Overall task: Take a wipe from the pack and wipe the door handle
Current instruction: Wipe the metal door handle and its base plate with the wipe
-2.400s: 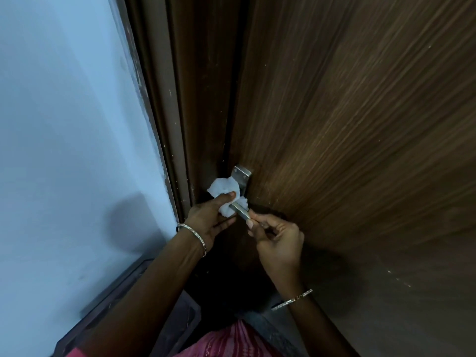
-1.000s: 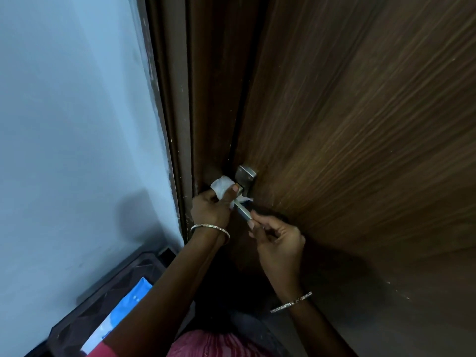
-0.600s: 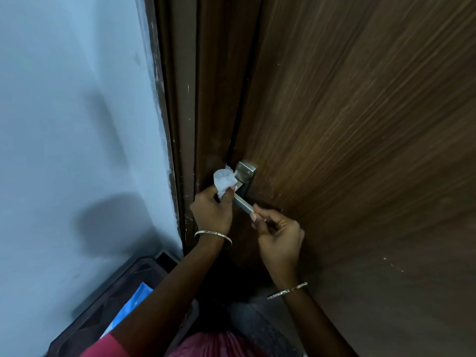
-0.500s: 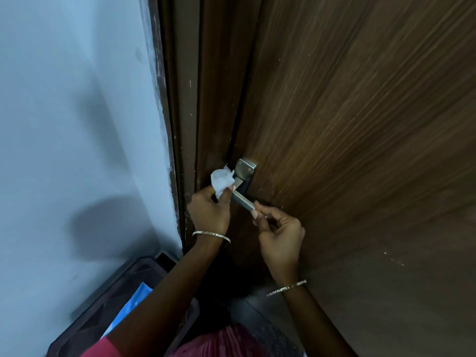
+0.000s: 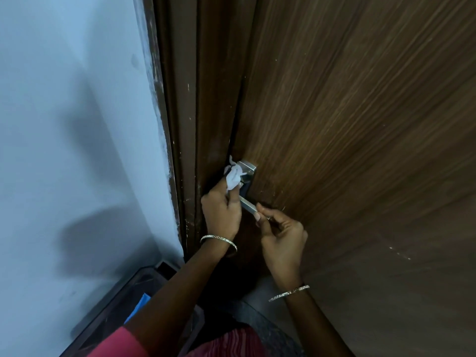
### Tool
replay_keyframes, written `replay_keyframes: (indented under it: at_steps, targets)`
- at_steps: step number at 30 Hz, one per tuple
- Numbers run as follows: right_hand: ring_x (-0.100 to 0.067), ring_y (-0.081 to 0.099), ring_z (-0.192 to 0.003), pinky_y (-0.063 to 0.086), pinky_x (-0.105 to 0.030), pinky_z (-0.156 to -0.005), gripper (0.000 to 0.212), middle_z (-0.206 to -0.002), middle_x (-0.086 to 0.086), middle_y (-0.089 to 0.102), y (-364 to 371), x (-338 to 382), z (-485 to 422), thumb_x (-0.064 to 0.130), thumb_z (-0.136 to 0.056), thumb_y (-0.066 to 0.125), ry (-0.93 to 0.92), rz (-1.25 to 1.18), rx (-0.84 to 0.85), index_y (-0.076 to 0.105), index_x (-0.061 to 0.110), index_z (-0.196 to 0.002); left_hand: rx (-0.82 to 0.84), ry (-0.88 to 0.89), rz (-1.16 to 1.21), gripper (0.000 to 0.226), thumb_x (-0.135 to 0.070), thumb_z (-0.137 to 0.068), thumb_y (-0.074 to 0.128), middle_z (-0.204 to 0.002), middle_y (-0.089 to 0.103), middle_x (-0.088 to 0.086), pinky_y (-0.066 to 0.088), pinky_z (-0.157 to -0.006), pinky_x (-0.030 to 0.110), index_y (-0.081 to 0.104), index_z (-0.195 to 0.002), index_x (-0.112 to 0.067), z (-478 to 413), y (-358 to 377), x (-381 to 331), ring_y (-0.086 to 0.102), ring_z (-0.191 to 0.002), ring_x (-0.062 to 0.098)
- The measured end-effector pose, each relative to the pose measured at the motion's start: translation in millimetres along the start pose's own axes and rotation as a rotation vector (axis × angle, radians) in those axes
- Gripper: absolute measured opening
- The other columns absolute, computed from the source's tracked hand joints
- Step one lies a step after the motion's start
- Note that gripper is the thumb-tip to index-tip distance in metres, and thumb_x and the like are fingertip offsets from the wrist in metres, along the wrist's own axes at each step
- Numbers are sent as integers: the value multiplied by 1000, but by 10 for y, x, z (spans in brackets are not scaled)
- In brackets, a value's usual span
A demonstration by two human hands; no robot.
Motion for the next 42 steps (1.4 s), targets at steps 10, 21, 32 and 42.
replay_keyframes:
  at_steps: [10, 21, 32, 42]
  targets:
    - [7, 70, -98, 58, -27, -91, 21, -101, 19, 77, -4, -18, 15, 10, -88, 74, -13, -25, -17, 79, 24, -102, -29, 153, -69, 31, -12, -93, 53, -108, 74, 12, 47, -86, 16, 71, -113, 3, 45, -5, 92, 70, -99, 24]
    - [13, 68, -96, 51, -8, -87, 20, -98, 19, 77, -31, 35, 22, 10, -86, 75, -34, 33, -42, 80, 24, -101, -66, -914, 565, 33, -31, -99, 52, -113, 69, 25, 54, -91, 44, 67, -105, -1, 596, 398, 1187, 66, -108, 37]
    - [8, 70, -95, 55, -16, -89, 19, -100, 13, 78, -58, 71, 35, 11, -87, 75, -27, 20, -38, 80, 20, -103, -53, -933, 895, 29, -22, -97, 55, -101, 74, 15, 60, -73, 32, 68, -114, -4, 373, 321, 799, 72, -83, 24]
    - [9, 69, -97, 54, -15, -90, 21, -100, 18, 77, -41, 36, 44, 10, -88, 75, -38, -12, -40, 79, 22, -104, -66, -738, 534, 22, -31, -96, 61, -102, 74, 18, 54, -95, 49, 73, -89, -14, 330, 87, 673, 69, -102, 36]
Point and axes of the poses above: each hand's wrist, its own z-axis away from the middle knuckle, its own y-axis out of the palm, x = y × z, the point moved 10 cm from there along -z, towards the middle knuckle
